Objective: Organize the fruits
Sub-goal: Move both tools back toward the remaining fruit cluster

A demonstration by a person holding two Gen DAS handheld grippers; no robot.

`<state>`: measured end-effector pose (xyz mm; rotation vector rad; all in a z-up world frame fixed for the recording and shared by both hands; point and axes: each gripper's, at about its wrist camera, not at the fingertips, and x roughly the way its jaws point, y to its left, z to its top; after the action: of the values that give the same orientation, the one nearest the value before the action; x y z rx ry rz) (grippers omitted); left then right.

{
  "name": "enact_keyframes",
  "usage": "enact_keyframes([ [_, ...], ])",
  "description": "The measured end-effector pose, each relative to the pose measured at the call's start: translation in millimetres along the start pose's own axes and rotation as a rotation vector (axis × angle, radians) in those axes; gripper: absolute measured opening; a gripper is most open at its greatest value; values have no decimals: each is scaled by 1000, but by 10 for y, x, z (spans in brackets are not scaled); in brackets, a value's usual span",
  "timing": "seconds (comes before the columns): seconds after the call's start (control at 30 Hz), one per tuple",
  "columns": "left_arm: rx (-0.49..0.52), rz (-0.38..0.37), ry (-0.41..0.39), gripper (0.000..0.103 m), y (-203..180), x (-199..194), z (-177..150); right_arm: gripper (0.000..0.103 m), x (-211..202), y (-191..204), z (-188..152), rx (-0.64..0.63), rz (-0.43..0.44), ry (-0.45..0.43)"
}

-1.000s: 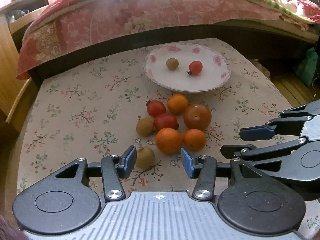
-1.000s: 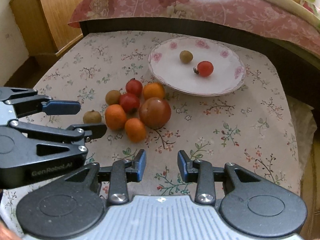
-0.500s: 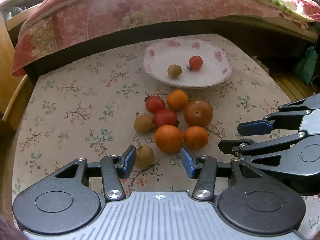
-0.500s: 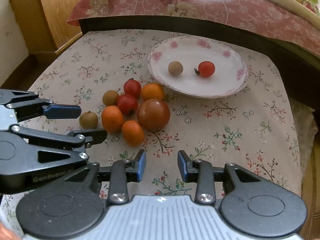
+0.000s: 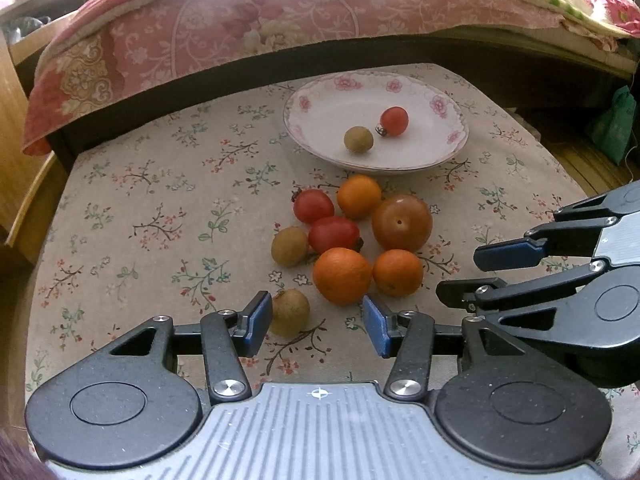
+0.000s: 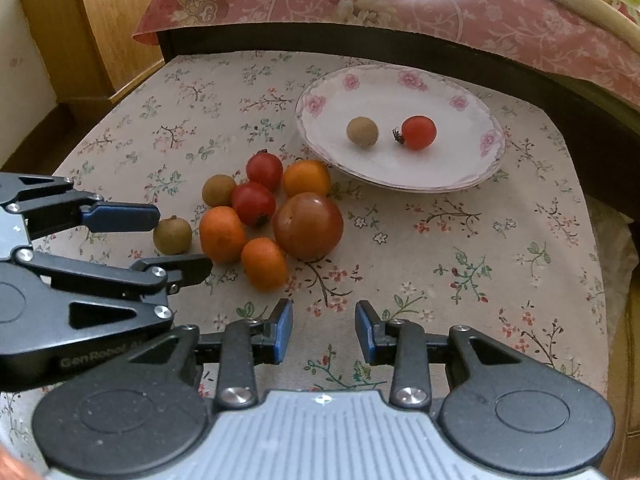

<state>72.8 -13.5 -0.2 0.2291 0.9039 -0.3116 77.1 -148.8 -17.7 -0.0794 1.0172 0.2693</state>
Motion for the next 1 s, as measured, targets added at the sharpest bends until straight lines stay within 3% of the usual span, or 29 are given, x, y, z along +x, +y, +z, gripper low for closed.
enact_keyframes([
  [1.0, 37, 5, 5, 64, 85, 15, -97, 36, 2, -61, -17, 17, 27, 0],
])
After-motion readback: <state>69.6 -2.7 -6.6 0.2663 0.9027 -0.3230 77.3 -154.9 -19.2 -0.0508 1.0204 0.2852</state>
